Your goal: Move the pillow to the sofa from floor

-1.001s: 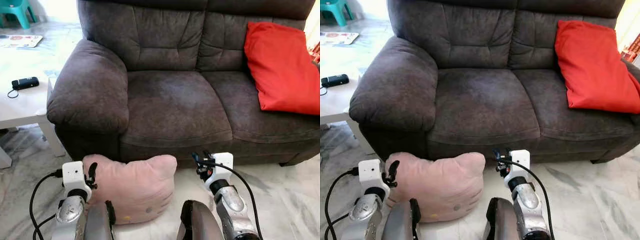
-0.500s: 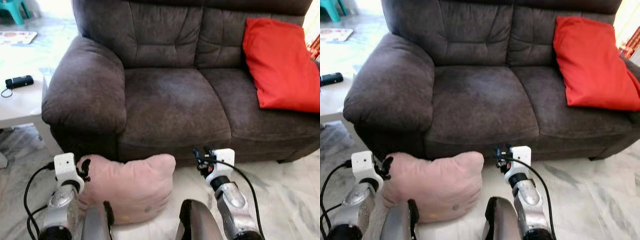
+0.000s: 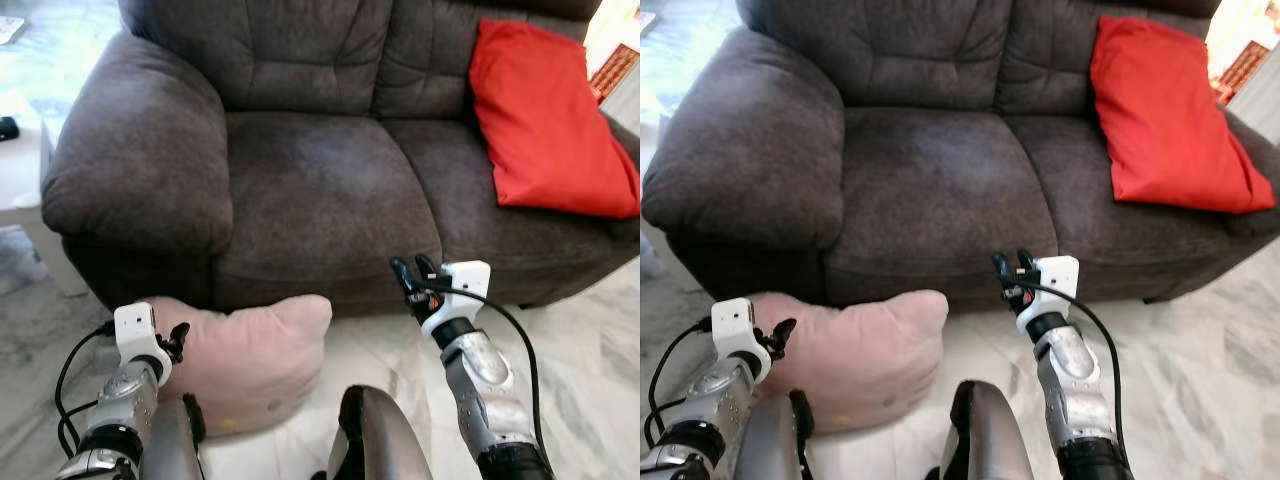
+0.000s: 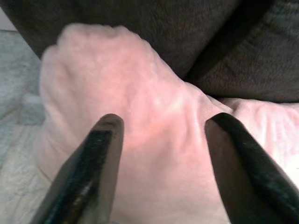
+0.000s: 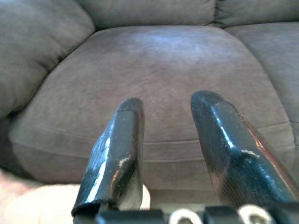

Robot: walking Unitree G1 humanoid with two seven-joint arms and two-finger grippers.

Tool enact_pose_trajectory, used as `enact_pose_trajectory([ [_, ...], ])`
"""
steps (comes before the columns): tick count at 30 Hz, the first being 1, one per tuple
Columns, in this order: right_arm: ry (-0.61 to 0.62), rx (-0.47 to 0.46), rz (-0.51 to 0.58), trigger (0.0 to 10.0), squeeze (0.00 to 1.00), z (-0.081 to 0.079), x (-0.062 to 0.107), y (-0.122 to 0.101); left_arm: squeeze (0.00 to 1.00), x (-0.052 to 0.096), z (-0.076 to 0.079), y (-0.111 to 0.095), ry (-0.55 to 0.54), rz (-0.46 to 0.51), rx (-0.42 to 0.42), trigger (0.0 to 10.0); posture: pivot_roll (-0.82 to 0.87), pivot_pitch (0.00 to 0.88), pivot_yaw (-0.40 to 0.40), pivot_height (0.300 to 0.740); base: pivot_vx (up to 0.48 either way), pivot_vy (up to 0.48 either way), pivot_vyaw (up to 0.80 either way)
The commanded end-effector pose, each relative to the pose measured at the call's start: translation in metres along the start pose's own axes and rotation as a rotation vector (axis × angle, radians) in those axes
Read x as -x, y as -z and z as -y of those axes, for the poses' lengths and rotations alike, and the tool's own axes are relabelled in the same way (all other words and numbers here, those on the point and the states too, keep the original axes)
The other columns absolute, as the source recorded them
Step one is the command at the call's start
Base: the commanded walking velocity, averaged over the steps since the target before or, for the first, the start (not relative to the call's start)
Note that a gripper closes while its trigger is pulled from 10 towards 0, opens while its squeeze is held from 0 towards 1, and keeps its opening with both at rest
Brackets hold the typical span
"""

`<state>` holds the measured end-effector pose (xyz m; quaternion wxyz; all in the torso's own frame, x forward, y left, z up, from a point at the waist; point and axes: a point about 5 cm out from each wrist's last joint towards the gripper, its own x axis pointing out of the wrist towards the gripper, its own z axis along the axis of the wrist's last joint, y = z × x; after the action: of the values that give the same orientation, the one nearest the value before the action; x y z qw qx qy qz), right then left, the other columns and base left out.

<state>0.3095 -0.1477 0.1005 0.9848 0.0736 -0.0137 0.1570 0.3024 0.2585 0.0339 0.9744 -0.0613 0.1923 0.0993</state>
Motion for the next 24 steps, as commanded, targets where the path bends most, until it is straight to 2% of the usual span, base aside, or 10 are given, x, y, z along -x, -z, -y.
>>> enact_pose_trajectory([
  [1, -0.011, 0.007, -0.006, 10.0, 0.00, 0.003, 0.004, -0.006, 1.00, -0.001, 0.002, 0.002, -0.001, -0.013, -0.017, 10.0, 0.03, 0.169, -0.285, 0.496, 0.000, 0.000, 0.00],
  [5, -0.029, 0.004, -0.008, 10.0, 0.00, 0.002, 0.008, -0.010, 1.00, 0.000, -0.004, 0.001, -0.025, -0.003, -0.042, 10.0, 0.03, 0.205, -0.306, 0.496, 0.000, 0.000, 0.00],
  [7, -0.038, -0.018, -0.004, 10.0, 0.00, 0.001, 0.009, -0.016, 1.00, 0.001, -0.017, -0.007, -0.087, 0.030, -0.085, 10.0, 0.04, 0.224, -0.309, 0.496, 0.000, 0.000, 0.00],
  [11, -0.033, -0.040, 0.009, 10.0, 0.00, 0.001, 0.009, -0.022, 1.00, 0.002, -0.024, -0.012, -0.118, 0.055, -0.125, 10.0, 0.04, 0.237, -0.311, 0.496, 0.000, 0.000, 0.00],
  [17, -0.093, -0.046, 0.039, 10.0, 0.00, -0.010, 0.010, -0.039, 1.00, 0.005, -0.039, -0.026, -0.197, 0.121, -0.133, 10.0, 0.02, 0.274, -0.316, 0.496, 0.000, 0.000, 0.00],
  [24, -0.088, -0.042, 0.034, 10.0, 0.00, -0.008, 0.022, -0.047, 1.00, 0.009, -0.046, -0.040, -0.204, 0.238, -0.082, 10.0, 0.00, 0.310, -0.332, 0.496, 0.000, 0.000, 0.00],
])
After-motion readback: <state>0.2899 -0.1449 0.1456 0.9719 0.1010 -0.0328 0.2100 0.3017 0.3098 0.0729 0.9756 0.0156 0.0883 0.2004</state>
